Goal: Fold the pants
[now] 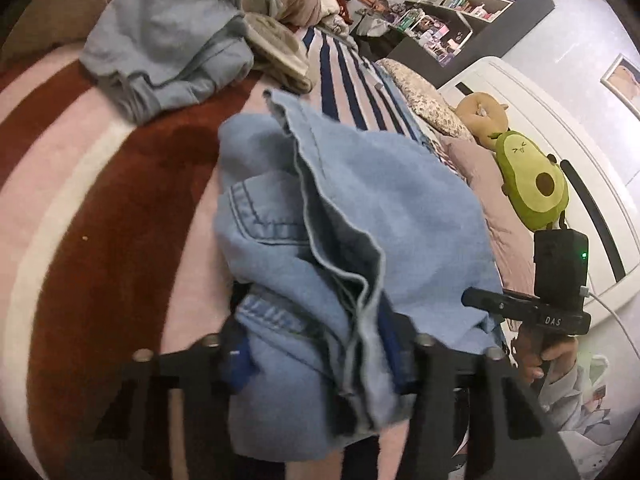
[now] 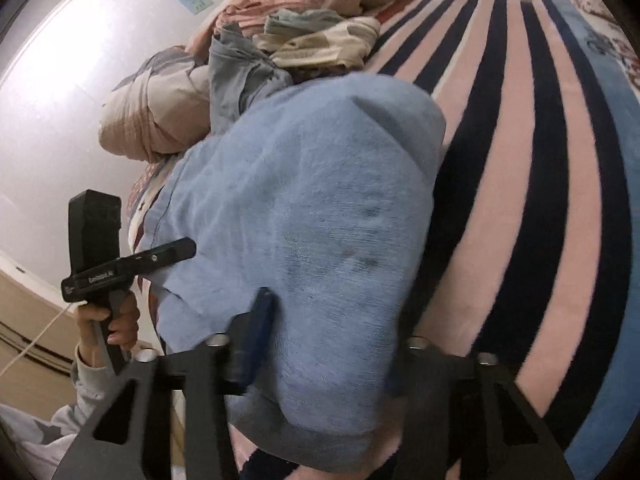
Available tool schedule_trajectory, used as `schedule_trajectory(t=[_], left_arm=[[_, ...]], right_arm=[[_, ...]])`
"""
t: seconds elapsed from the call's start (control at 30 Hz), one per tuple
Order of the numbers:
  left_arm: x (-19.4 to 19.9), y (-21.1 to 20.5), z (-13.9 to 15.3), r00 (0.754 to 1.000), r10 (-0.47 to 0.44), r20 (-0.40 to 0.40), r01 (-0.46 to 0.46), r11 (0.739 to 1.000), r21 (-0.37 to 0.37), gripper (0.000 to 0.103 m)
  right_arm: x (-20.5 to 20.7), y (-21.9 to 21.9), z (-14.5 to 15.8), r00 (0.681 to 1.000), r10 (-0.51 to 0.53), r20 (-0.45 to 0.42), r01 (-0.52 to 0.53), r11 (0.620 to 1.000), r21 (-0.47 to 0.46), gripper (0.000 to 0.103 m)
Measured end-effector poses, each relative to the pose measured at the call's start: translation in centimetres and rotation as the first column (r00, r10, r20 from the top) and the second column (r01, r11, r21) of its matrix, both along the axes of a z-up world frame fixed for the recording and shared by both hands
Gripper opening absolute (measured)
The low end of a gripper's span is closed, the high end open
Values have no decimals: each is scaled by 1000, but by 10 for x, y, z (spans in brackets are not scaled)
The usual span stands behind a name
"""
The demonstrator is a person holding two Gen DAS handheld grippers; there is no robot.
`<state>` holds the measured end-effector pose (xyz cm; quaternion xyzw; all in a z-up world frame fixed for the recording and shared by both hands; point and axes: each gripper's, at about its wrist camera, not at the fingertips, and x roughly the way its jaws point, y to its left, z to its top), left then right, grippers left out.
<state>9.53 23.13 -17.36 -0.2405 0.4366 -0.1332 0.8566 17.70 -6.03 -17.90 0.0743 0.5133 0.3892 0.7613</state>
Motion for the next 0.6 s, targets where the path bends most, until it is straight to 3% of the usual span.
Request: schedule_trajectory(t=[0.1,0.3,0.6], left_arm=[[-5,3,11,999,7,34,-7,1000,1,32],[-23,28,39,993,54,105,-59,997,47,30],[-74,107,68,967,192,165,-215,968,131,30]], right_arm=[[-5,5,12,999,-5,48,5,1000,-8,27],[-15,29,36,994,22,104,-23,1000,12,23],[-34,128,53,979,148,138,-156,986,51,23]])
